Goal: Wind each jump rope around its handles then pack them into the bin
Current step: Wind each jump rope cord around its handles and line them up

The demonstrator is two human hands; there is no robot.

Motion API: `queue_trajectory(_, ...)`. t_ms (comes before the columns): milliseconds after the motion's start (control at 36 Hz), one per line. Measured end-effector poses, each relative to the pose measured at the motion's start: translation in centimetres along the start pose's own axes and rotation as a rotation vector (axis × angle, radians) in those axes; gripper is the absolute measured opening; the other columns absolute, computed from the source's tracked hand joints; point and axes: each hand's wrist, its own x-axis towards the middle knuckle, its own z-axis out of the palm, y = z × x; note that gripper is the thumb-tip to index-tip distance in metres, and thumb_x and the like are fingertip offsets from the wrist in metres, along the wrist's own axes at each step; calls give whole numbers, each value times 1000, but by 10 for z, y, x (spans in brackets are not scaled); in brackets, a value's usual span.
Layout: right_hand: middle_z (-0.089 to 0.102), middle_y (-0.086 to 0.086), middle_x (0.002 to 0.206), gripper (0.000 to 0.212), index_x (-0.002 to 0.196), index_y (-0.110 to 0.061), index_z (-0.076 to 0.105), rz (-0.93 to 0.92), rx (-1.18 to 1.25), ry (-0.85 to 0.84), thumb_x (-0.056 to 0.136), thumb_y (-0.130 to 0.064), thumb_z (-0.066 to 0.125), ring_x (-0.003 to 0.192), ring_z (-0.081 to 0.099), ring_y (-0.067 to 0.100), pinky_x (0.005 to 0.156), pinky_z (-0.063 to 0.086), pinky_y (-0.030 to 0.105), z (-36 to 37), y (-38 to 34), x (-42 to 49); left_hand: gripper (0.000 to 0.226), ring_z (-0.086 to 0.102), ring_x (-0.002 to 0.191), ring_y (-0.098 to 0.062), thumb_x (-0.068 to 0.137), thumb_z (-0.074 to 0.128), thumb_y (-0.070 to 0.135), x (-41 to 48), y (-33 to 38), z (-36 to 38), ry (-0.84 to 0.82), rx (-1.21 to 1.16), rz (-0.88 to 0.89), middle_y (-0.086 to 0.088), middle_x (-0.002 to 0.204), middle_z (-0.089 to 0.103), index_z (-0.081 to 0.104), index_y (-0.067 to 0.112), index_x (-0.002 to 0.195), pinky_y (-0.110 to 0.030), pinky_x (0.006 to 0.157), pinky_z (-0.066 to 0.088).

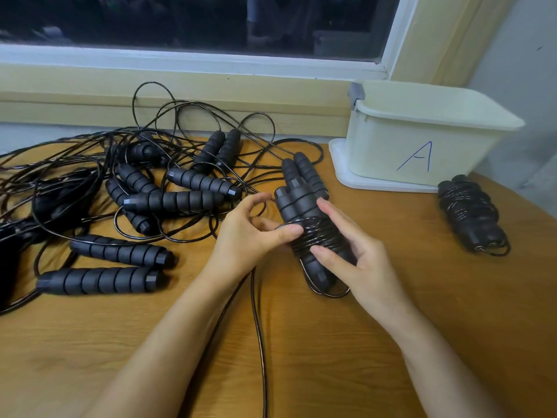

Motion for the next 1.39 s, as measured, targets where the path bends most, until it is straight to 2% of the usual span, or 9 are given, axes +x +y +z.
queue_trajectory(111,50,-9,148,59,140,-33,48,24,71,-23,87,-20,67,140,40,5,116,33,29,1,-2,-1,67,69,65,-3,66,73,32,-3,5,-2,-84,-53,-37,5,65,70,57,6,126,-16,63,54)
queue_trajectory(361,47,-9,150,54,144,-31,45,5,29,-21,93,-23,60,140,40,5,115,34,26,7,-1,-2,50,74,74,-16,72,72,21,-6,10,0,-80,-258,-132,-8,82,76,56,4,116,-21,59,56)
queue_trajectory(472,44,-5,151,51,146,-15,47,-123,-234,44,96,-16,55,140,36,1,110,28,10,8,4,0,53,73,68,-13,64,79,33,-7,9,4,57,-55,-28,-1,76,76,60,10,108,-21,60,57)
queue_trajectory(583,43,3,153,50,147,-17,46,-181,-394,81,97,-9,51,139,38,3,109,28,7,13,10,-2,67,74,72,-20,58,85,56,-9,2,10,135,58,10,-5,77,76,61,18,107,-44,77,60)
queue_trajectory(722,32,-2,159,52,154,-29,32,-181,-715,111,104,-35,42,137,44,16,88,50,25,18,10,-6,60,75,76,-22,63,78,49,-12,3,12,100,29,64,-6,79,76,59,22,113,-53,82,58)
queue_trajectory(806,27,3,161,71,156,-28,19,-130,-851,115,95,-59,35,136,43,20,74,54,28,23,8,-8,67,75,80,-21,64,76,44,-16,5,13,45,-12,78,-6,83,77,58,16,122,-51,83,58)
queue_trajectory(917,33,12,156,103,155,-17,22,-68,-994,162,73,-59,68,123,55,30,58,56,30,28,3,-7,55,74,81,-15,70,76,31,-17,10,16,-47,-34,111,-5,87,77,56,25,121,-29,75,60)
queue_trajectory(1083,44,13,149,84,151,-9,37,-144,-962,268,80,-37,72,116,60,28,62,55,28,25,0,-6,53,73,87,-13,84,70,5,-15,14,11,-176,-119,138,1,91,77,50,29,127,-19,75,55)
queue_trajectory(1389,50,17,142,76,149,-20,45,-138,-973,275,80,-33,75,113,57,31,60,55,33,23,3,-6,61,69,97,-14,90,62,7,-15,13,8,-230,-45,177,-1,104,69,36,39,134,-28,87,57)
